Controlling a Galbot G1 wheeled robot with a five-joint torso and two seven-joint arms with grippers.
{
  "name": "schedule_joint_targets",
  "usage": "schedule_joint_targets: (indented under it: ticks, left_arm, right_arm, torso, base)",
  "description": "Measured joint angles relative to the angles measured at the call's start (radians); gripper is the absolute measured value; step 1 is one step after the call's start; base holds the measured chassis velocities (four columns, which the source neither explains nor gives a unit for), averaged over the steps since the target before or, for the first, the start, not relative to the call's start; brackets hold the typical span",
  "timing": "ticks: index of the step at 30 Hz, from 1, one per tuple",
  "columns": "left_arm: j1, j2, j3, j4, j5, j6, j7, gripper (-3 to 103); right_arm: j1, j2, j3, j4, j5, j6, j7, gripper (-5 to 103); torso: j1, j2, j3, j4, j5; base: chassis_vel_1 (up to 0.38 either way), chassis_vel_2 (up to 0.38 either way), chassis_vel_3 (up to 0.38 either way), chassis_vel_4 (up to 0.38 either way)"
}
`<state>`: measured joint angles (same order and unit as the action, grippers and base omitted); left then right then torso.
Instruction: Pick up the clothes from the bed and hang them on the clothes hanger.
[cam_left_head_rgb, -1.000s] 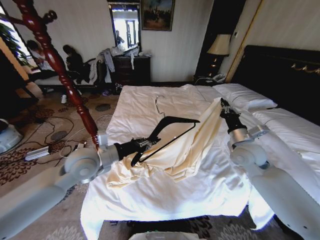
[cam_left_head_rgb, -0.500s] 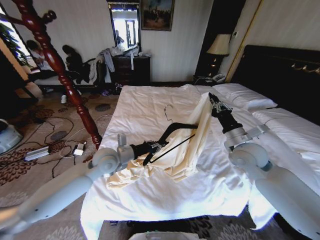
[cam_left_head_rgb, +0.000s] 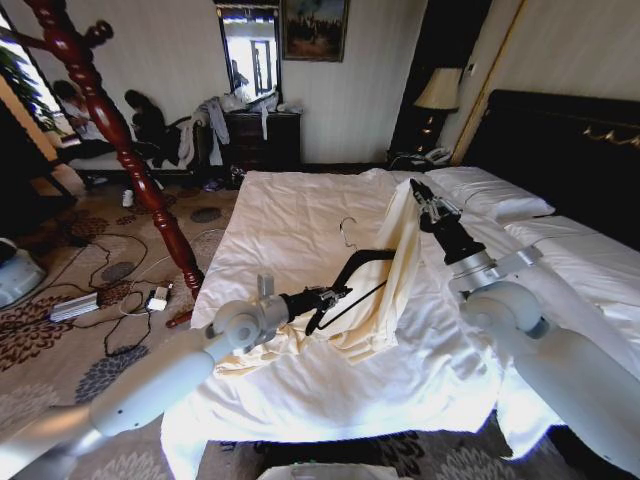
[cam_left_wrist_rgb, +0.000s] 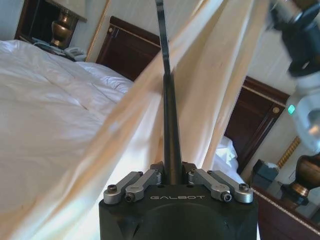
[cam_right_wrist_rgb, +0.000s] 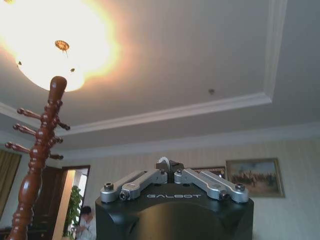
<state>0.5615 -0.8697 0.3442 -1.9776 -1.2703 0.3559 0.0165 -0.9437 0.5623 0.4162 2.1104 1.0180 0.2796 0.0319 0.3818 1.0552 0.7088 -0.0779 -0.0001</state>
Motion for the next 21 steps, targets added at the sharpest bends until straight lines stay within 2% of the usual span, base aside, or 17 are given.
schedule_joint_targets:
  ticks: [3,9,15,21]
  left_arm:
    - [0.010,-0.008,0.003,0.012,0.027,0.000,0.000,17]
    - [0.002,0.001,-0.011,0.007,0.030,0.000,0.000,17]
    - [0.001,0.060,-0.063,-0.044,-0.002,0.000,-0.017,17]
    - [0.030,0.111,-0.077,-0.088,-0.005,0.008,-0.025,17]
  right_arm:
    - [-0.004,-0.008,0.012,0.014,0.003,0.001,0.000,1]
    - [-0.014,-0.010,0.017,0.016,-0.009,-0.001,0.002,1]
    - [-0.016,0.004,0.006,-0.026,-0.027,-0.006,0.008,1]
    - [-0.006,0.009,0.007,-0.064,-0.035,-0.005,0.009,1]
  torso:
    - [0.000,0.000,0.000,0.0000,0.0000]
    - [0.000,0.000,0.000,-0.0001,0.0001]
    - [0.000,0.000,0.000,0.0000,0.0000]
    - [0.000,0.000,0.000,0.0000,0.0001]
  base:
    - [0.000,0.000,0.000,0.000]
    - [0.000,0.000,0.000,0.000]
    - [0.000,0.000,0.000,0.000]
    - [0.000,0.000,0.000,0.000]
